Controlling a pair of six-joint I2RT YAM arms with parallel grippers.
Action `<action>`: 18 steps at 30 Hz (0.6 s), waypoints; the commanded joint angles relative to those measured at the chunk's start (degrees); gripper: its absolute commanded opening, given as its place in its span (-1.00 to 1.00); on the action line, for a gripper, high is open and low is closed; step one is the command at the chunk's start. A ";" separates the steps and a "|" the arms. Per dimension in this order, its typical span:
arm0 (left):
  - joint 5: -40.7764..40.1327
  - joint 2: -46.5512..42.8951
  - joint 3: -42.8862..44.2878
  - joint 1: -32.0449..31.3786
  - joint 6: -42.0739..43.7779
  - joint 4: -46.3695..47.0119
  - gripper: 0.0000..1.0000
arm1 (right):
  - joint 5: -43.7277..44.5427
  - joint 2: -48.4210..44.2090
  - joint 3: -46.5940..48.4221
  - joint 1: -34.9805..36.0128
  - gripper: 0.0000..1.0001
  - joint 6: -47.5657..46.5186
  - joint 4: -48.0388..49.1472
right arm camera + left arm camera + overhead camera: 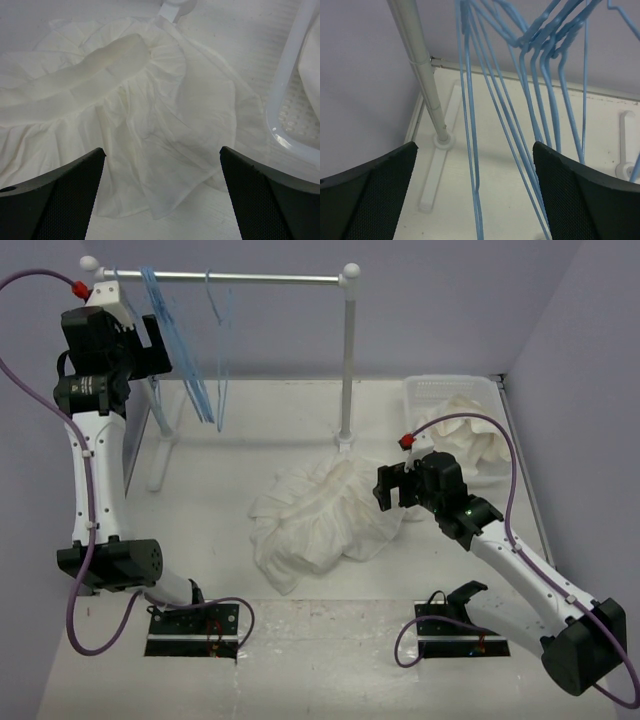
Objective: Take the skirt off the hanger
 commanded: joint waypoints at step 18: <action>19.37 -8.73 1.17 -2.59 -7.65 3.46 1.00 | -3.19 -1.52 1.68 0.01 0.98 0.21 0.62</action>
